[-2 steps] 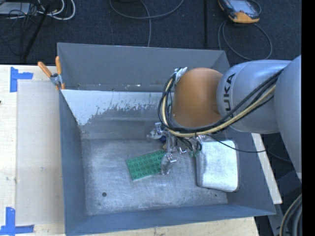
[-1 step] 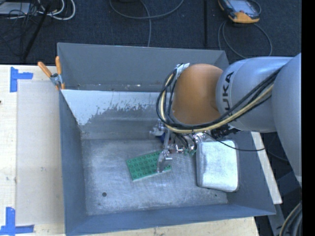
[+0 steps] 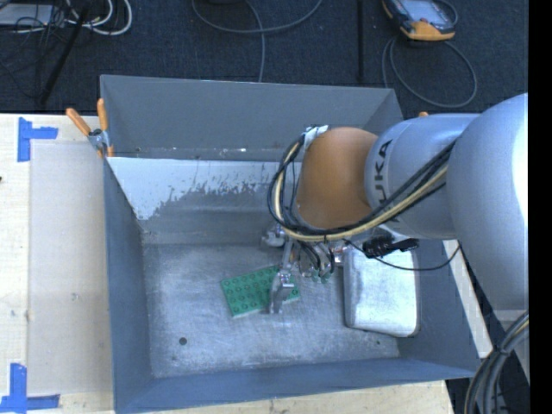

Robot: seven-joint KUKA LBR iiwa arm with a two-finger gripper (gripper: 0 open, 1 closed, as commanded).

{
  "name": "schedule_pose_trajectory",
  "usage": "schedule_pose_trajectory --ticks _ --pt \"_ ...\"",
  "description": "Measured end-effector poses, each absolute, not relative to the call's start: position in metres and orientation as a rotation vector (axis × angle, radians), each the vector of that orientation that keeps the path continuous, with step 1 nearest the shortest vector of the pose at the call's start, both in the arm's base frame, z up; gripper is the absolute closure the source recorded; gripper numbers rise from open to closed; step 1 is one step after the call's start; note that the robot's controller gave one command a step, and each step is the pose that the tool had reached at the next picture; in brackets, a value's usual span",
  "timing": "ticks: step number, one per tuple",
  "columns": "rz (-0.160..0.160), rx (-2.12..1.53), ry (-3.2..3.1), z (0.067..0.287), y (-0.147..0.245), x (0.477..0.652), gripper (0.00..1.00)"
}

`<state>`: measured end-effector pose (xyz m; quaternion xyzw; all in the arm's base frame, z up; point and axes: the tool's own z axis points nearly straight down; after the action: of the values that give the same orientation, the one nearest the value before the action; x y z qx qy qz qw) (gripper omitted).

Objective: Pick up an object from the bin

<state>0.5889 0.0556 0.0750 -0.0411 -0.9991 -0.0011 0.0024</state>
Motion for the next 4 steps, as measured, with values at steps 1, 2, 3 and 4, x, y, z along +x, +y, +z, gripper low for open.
schedule_pose_trajectory --ticks 1,2,3,4 --pt "-0.002 -0.131 -3.133 0.077 0.056 0.589 0.00" --pt "-0.003 -0.133 -3.136 0.080 0.056 0.590 1.00" --pt "-0.002 -0.136 -3.141 0.108 0.056 0.591 1.00" --pt "-0.001 -0.140 -3.140 0.120 0.055 0.592 1.00"
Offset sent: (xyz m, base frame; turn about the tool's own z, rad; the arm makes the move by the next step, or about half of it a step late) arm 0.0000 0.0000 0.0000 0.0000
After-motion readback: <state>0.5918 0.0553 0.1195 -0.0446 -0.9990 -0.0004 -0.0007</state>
